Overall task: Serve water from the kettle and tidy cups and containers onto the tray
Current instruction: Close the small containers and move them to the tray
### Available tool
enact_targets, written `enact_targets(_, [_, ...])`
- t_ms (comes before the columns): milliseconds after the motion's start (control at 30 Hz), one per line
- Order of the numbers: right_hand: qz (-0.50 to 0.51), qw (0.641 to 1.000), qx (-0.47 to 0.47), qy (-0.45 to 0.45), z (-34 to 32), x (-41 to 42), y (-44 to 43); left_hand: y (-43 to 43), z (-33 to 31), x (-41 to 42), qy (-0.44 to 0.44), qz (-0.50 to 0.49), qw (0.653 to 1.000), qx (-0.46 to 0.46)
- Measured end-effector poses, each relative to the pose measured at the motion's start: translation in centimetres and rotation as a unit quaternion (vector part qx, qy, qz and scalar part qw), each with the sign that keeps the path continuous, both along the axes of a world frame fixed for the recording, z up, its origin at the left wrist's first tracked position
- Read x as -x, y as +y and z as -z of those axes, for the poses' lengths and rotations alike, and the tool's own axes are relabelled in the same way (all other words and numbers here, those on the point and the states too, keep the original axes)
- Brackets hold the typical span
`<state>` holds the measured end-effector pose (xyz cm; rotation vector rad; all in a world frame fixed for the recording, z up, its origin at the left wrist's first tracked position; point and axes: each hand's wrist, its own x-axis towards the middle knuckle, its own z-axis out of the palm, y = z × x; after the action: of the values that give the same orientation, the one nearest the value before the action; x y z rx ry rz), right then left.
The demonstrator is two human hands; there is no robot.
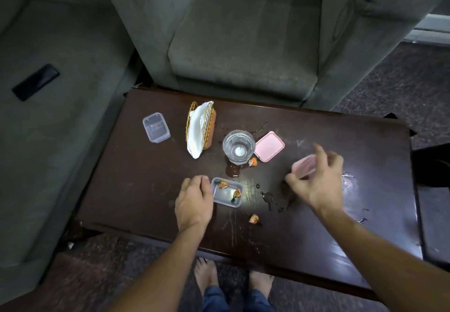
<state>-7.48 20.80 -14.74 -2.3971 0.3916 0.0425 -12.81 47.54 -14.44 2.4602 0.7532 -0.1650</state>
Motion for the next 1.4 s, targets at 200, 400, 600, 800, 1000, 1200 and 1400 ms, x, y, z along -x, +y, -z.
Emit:
enact_targets(200, [0.0,0.975,-0.18,-0.134,-0.6,5.8,10.2,1.0,-1.7,-0.1,-0.015,0.041,0.996,0.077])
enact_targets(400, [-0.001,0.976,-0.196,-0.092,-0.2,7.6,14.4,2.1,-2.8,-0.9,0.081,0.231,0.929,0.279])
enact_targets(600, [-0.08,0.986,-0.13,-0.063,-0.1,8.1,14.9,4.9,-1.9,-2.1,0.042,0.296,0.939,0.167])
enact_targets(800, [-0.202,0.977,-0.02,-0.063,1.1,7.9,12.2,7.2,-1.6,-4.1,-0.003,0.441,0.893,0.088])
enact_targets(1000, [-0.271,0.96,0.054,-0.045,1.9,7.3,10.9,7.4,-0.7,-6.0,0.048,0.518,0.852,0.054])
enact_targets(1200, [-0.283,0.957,0.066,-0.016,2.0,7.4,11.1,7.3,0.8,-6.5,0.079,0.538,0.838,0.049])
enact_targets(1400, [-0.262,0.963,0.058,0.016,1.9,7.2,11.6,7.3,1.7,-6.0,0.055,0.514,0.853,0.067])
